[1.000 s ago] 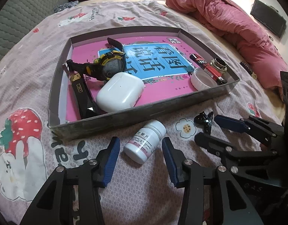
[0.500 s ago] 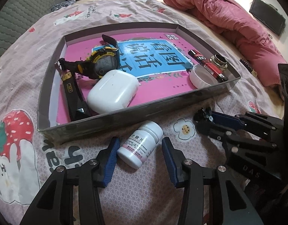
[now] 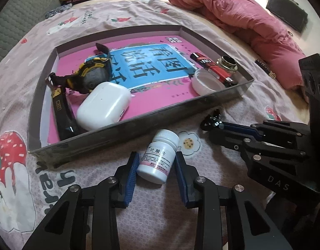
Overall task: Organize rigid objects
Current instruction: 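Grasp the black hair clip with right gripper while left gripper grasps the white pill bottle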
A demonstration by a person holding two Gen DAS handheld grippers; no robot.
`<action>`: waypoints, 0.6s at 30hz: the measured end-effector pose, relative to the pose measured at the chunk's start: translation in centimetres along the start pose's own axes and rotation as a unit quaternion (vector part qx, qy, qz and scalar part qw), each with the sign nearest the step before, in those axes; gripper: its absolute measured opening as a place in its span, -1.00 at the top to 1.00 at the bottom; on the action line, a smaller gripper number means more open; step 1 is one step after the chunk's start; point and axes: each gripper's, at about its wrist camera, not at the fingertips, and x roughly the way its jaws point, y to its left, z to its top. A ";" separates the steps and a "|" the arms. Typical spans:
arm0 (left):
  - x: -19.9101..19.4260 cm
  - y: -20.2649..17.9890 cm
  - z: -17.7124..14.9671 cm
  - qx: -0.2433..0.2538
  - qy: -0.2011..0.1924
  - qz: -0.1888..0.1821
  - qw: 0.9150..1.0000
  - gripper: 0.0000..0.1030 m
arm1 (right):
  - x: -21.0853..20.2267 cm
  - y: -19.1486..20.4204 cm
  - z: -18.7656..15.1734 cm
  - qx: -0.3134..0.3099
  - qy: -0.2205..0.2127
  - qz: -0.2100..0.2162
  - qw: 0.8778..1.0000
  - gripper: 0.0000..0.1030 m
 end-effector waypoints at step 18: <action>-3.6 0.1 0.1 -0.006 -0.048 0.005 0.999 0.33 | -3.1 1.1 -0.5 -0.023 -0.028 0.027 0.999 0.76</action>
